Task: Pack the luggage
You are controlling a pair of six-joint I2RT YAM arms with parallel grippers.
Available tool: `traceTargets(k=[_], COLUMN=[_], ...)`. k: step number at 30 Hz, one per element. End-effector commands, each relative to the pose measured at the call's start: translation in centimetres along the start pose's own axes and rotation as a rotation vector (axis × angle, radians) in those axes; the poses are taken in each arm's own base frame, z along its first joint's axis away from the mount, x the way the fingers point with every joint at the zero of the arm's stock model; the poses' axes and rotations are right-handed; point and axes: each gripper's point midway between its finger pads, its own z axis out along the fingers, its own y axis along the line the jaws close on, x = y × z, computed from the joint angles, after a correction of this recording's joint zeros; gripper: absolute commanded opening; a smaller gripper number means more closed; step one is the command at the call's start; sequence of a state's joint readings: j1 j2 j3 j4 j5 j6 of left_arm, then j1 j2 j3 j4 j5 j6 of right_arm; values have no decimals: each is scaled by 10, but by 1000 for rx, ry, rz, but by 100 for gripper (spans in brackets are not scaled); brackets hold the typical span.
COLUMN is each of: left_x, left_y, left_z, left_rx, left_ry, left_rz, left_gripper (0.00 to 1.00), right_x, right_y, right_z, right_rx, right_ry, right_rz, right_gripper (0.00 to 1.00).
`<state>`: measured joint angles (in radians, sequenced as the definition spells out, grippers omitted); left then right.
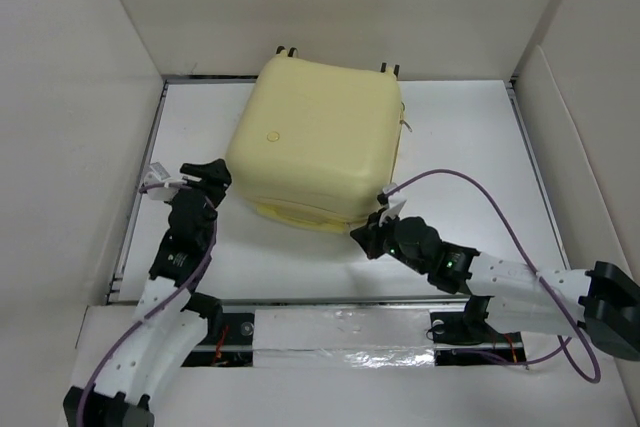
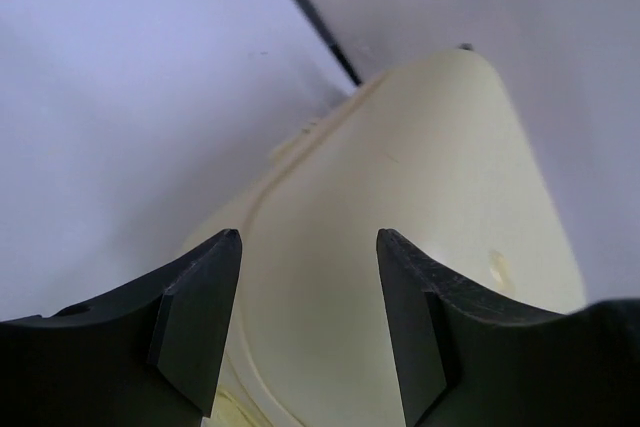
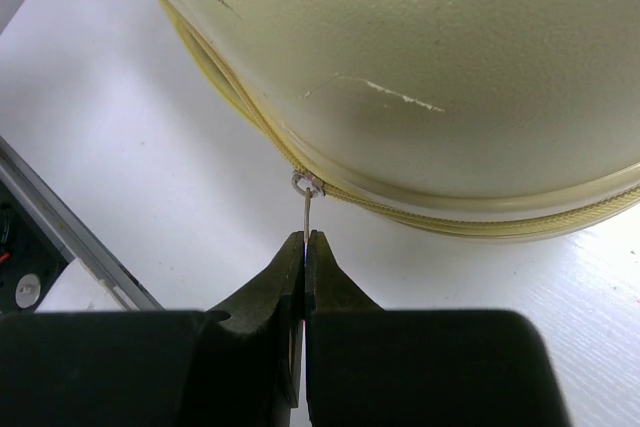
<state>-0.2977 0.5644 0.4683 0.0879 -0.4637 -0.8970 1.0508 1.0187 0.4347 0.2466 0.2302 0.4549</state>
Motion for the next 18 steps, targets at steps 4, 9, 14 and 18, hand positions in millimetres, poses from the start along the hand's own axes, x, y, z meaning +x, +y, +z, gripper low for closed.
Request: traceTargets(k=[4, 9, 14, 18], left_x=[-9, 11, 54, 93], left_y=[20, 32, 21, 5], left_z=[63, 95, 101, 92], left_rx=[-101, -68, -12, 41], left_ry=[19, 182, 304, 402], left_rz=[-130, -181, -158, -110], left_gripper=[53, 50, 49, 49], right_x=[-30, -25, -30, -44], right_y=[41, 40, 43, 53], right_z=[-11, -9, -4, 3], right_rx=[-197, -199, -196, -200], right_ry=[-104, -96, -105, -116], right_rz=[22, 9, 5, -21], right_gripper=[0, 0, 0, 0])
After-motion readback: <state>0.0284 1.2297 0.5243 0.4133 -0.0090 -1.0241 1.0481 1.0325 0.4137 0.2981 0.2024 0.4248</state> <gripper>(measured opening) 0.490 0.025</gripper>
